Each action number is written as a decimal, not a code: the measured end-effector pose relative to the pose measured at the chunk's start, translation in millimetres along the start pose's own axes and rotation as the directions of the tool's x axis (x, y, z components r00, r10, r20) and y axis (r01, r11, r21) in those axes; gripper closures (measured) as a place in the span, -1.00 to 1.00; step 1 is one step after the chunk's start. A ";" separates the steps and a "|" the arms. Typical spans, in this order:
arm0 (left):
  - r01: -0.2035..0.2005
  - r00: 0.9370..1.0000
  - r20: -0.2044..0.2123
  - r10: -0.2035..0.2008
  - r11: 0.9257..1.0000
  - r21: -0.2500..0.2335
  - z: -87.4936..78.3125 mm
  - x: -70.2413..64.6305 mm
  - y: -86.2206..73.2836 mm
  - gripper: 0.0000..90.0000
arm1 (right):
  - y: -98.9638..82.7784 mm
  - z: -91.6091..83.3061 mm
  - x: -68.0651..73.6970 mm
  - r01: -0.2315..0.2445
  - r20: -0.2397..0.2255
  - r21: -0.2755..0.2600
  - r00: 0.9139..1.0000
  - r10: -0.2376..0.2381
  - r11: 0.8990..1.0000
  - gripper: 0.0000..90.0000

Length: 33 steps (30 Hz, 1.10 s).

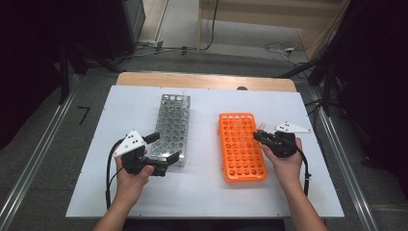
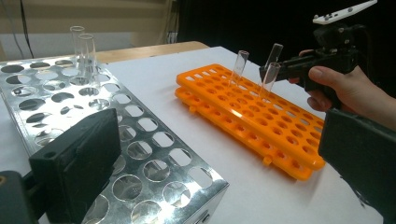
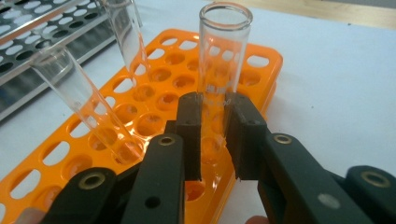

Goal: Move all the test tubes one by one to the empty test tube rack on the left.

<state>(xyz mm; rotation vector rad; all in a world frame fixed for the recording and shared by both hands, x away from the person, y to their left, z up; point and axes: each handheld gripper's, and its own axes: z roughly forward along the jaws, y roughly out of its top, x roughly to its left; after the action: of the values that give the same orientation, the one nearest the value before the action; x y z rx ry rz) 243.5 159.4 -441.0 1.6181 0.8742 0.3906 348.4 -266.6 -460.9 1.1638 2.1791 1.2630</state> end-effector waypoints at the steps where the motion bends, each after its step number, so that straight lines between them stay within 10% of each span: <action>1: 0.001 1.000 0.000 -0.001 1.000 -0.001 0.0 -0.1 0.1 -1.00 | 1.2 -1.5 0.2 0.002 0.003 -0.006 1.000 -0.002 1.000 0.64; 33: -0.007 1.000 0.005 0.007 1.000 -0.012 -2.3 -4.7 3.9 -1.00 | 45.1 -53.9 41.2 0.069 -0.063 -0.160 0.995 -0.079 0.985 0.64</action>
<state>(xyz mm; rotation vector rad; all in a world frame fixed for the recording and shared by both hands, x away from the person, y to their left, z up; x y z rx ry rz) 240.1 157.5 -435.7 1.6108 0.8605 0.3958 310.3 -251.1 -390.6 0.9815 2.1052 1.4341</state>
